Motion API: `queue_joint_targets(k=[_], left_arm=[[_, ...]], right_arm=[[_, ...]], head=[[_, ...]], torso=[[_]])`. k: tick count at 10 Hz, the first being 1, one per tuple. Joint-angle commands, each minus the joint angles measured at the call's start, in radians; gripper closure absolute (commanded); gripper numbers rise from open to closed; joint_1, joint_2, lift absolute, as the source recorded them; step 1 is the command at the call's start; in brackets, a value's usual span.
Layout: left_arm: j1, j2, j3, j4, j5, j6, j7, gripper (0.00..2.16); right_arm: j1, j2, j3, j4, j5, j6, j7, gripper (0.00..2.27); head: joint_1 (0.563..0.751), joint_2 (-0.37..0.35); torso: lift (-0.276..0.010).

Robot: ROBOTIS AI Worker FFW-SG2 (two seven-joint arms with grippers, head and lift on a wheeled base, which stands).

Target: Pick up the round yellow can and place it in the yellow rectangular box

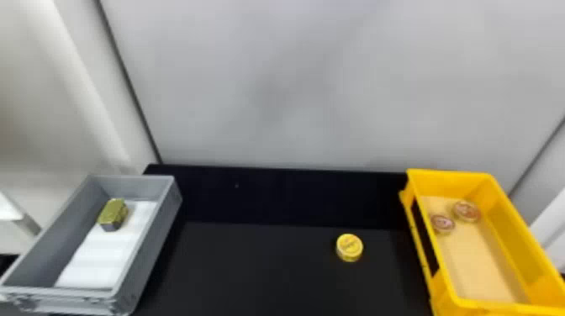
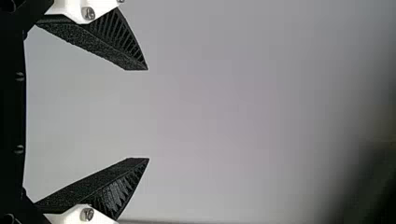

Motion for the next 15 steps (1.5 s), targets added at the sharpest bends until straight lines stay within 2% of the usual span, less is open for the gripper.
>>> queue_joint_targets(k=[1,2,3,4,6,10,11,12,15], left_arm=[[-0.010,-0.009,-0.003,0.004,0.000,-0.009,0.000,0.14],[-0.009,-0.014,-0.006,0.004,0.000,-0.009,0.000,0.14],[-0.012,-0.018,-0.011,0.007,0.000,-0.010,0.000,0.14],[-0.015,-0.020,-0.019,0.010,0.000,-0.013,0.000,0.14],[-0.019,-0.021,-0.023,0.012,0.001,-0.015,0.000,0.14],[-0.023,-0.029,-0.034,0.019,0.003,-0.022,0.000,0.14],[-0.023,-0.031,-0.036,0.021,0.003,-0.024,0.000,0.14],[-0.026,-0.034,-0.039,0.026,0.003,-0.027,0.000,0.14],[-0.035,-0.043,-0.045,0.035,0.003,-0.036,0.000,0.14]], right_arm=[[-0.002,-0.005,-0.057,0.095,-0.202,0.244,0.070,0.10],[0.005,-0.017,-0.072,0.164,-0.309,0.309,0.079,0.11],[0.019,-0.033,-0.075,0.233,-0.352,0.367,0.120,0.11],[0.054,-0.045,-0.067,0.296,-0.371,0.362,0.173,0.11],[0.131,-0.034,-0.046,0.377,-0.375,0.306,0.196,0.11],[0.176,-0.036,0.066,0.563,-0.368,0.266,0.340,0.11],[0.185,-0.034,0.115,0.617,-0.306,0.221,0.437,0.11],[0.194,-0.020,0.148,0.653,-0.194,0.191,0.546,0.11],[0.208,0.076,0.140,0.775,0.153,0.092,0.836,0.11]], head=[[0.663,0.054],[0.663,0.054],[0.663,0.054],[0.663,0.054],[0.663,0.054],[0.663,0.054],[0.663,0.054],[0.663,0.054],[0.663,0.054]], torso=[[-0.010],[-0.010],[-0.010],[-0.010],[-0.010],[-0.010],[-0.010],[-0.010],[-0.010]])
